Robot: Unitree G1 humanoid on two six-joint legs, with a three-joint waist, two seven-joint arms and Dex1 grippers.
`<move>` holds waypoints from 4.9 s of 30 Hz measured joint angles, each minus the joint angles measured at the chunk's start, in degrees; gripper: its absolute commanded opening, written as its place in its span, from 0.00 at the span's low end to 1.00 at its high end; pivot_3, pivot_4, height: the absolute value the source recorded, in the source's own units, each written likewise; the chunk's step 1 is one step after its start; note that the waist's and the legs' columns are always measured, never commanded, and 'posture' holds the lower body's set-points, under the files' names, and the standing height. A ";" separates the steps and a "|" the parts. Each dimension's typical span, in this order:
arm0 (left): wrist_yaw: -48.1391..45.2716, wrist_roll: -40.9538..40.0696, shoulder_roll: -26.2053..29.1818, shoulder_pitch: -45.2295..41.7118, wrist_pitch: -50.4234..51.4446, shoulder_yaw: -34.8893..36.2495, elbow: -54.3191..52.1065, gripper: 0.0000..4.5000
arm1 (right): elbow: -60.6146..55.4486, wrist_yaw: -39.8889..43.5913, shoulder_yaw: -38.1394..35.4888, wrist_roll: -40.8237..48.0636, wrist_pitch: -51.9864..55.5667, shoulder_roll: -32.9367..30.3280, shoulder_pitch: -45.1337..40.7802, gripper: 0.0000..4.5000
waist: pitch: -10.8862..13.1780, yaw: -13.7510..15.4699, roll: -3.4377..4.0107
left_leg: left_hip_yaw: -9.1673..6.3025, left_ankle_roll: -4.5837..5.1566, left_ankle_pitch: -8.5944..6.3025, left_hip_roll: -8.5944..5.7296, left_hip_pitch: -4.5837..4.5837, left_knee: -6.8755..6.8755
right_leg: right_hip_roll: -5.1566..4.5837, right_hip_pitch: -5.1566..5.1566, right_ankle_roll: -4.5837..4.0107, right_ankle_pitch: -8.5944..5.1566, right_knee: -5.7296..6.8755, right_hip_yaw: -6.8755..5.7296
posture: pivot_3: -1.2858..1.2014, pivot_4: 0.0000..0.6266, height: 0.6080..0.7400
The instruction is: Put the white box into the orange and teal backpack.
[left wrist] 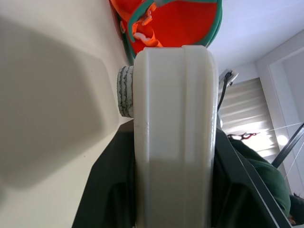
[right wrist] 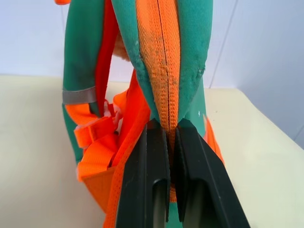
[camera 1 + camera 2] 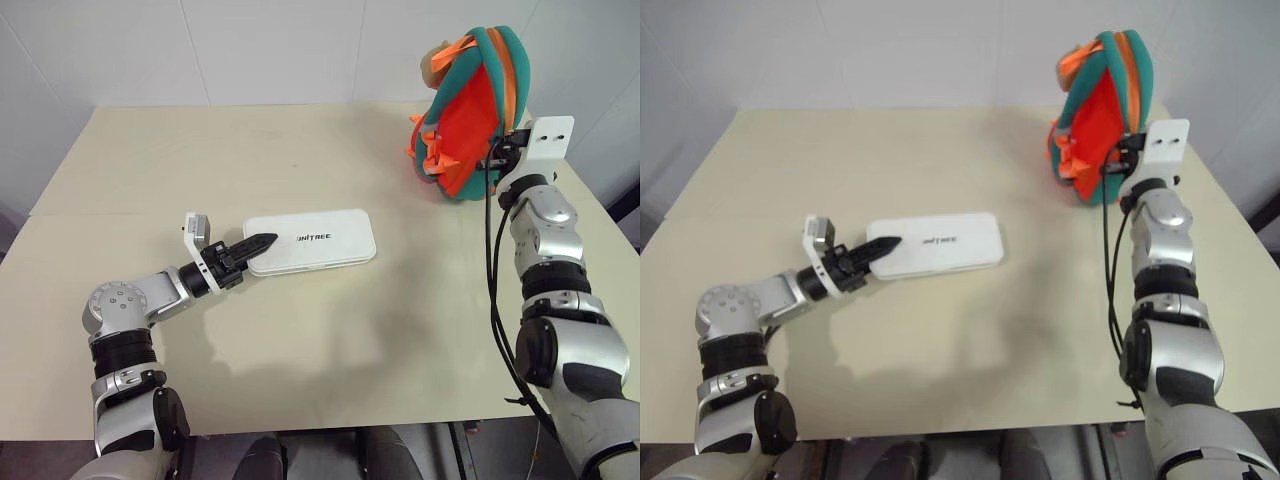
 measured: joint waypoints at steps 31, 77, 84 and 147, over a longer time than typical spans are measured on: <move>-9.90 3.11 9.14 -7.09 -1.99 -7.63 13.54 0.30 | -83.98 4.38 -10.05 29.53 36.86 -2.05 49.62 0.08 | 0.00 1.47 0.00 | 0.12 0.26 -0.16 0.03 0.02 0.07 | 0.04 -0.09 -0.03 -0.02 0.17 0.03 | 0.52 0.24 1.00; -27.39 9.90 16.91 -11.26 -5.02 -16.04 22.74 0.30 | -98.40 15.46 -35.12 46.40 41.69 -12.71 86.96 1.00 | 0.00 2.90 -0.06 | 0.07 0.56 -0.33 0.04 0.19 0.25 | 0.05 0.25 -0.03 -0.02 -0.04 -0.07 | 0.52 0.24 1.00; -30.17 12.07 15.93 -13.40 -6.80 -17.37 25.95 0.30 | -104.02 14.84 -31.80 55.50 42.86 -13.98 91.61 1.00 | -0.01 2.67 -0.18 | 0.07 0.56 -0.33 0.06 0.26 0.27 | 0.05 0.28 -0.06 -0.01 -0.08 -0.06 | 0.52 0.24 1.00; -14.68 5.53 11.21 -1.98 1.99 -3.16 7.75 0.30 | -64.11 -14.15 15.35 4.37 28.75 22.85 29.48 0.57 | 0.01 1.23 -0.27 | 0.03 0.18 -0.14 0.11 0.07 0.04 | 0.09 -0.14 -0.14 0.00 0.21 -0.07 | 0.52 0.24 1.00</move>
